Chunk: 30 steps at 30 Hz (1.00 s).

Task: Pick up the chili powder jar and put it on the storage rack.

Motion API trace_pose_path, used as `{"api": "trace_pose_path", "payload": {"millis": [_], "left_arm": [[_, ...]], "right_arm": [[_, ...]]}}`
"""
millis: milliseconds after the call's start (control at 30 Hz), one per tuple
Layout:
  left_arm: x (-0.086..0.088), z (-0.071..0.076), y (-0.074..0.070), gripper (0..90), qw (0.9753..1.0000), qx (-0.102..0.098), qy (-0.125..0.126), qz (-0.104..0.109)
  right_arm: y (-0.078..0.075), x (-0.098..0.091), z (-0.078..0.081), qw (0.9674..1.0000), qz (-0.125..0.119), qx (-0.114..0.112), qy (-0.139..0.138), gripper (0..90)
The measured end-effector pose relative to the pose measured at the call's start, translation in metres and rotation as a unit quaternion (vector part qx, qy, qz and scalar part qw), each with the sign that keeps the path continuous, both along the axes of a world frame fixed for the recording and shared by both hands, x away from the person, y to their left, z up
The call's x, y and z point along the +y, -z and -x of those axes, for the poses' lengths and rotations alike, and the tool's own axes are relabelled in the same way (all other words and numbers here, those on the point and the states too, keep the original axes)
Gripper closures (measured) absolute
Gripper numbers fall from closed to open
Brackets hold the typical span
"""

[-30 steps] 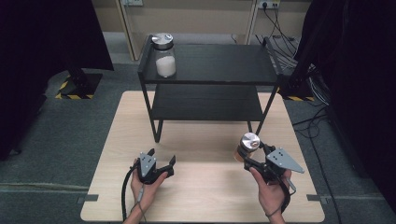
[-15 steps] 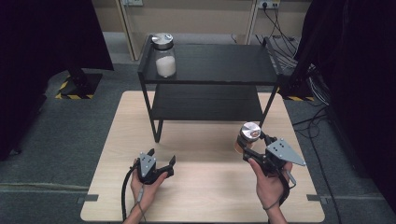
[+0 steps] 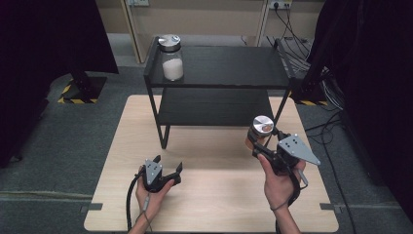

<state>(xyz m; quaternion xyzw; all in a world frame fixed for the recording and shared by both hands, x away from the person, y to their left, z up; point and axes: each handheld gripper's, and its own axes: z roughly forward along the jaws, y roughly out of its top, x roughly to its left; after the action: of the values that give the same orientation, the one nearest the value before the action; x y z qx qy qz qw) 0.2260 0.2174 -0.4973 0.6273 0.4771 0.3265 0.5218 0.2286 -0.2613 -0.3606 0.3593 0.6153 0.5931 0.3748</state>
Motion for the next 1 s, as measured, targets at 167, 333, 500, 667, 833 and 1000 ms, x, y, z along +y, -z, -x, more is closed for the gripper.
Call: {"api": "trace_pose_path", "payload": {"millis": [167, 333, 500, 667, 833, 1000], "left_arm": [[0.000, 0.000, 0.000, 9.9, 1.0000, 0.000, 0.000, -0.002], [0.000, 0.000, 0.000, 9.9, 1.0000, -0.001, -0.001, -0.001], [0.000, 0.000, 0.000, 9.9, 1.0000, -0.001, -0.002, -0.001], [-0.001, 0.001, 0.000, 10.0, 1.0000, -0.001, -0.002, -0.001], [0.000, 0.001, 0.000, 9.9, 1.0000, -0.001, -0.002, 0.000], [0.000, 0.000, 0.000, 10.0, 1.0000, -0.001, -0.001, -0.001]], "right_arm": [[-0.013, 0.004, -0.004, 1.0000, 0.005, 0.000, 0.005, 32.2], [-0.026, 0.007, -0.007, 0.9999, 0.003, -0.006, 0.012, 32.2], [-0.037, 0.010, -0.010, 0.9998, 0.001, -0.014, 0.018, 32.2], [-0.046, 0.012, -0.013, 0.9996, -0.005, -0.016, 0.022, 32.2], [-0.054, 0.014, -0.019, 0.9997, -0.009, -0.015, 0.019, 32.2], [-0.062, 0.016, -0.024, 0.9996, -0.009, -0.015, 0.023, 32.2]]}}
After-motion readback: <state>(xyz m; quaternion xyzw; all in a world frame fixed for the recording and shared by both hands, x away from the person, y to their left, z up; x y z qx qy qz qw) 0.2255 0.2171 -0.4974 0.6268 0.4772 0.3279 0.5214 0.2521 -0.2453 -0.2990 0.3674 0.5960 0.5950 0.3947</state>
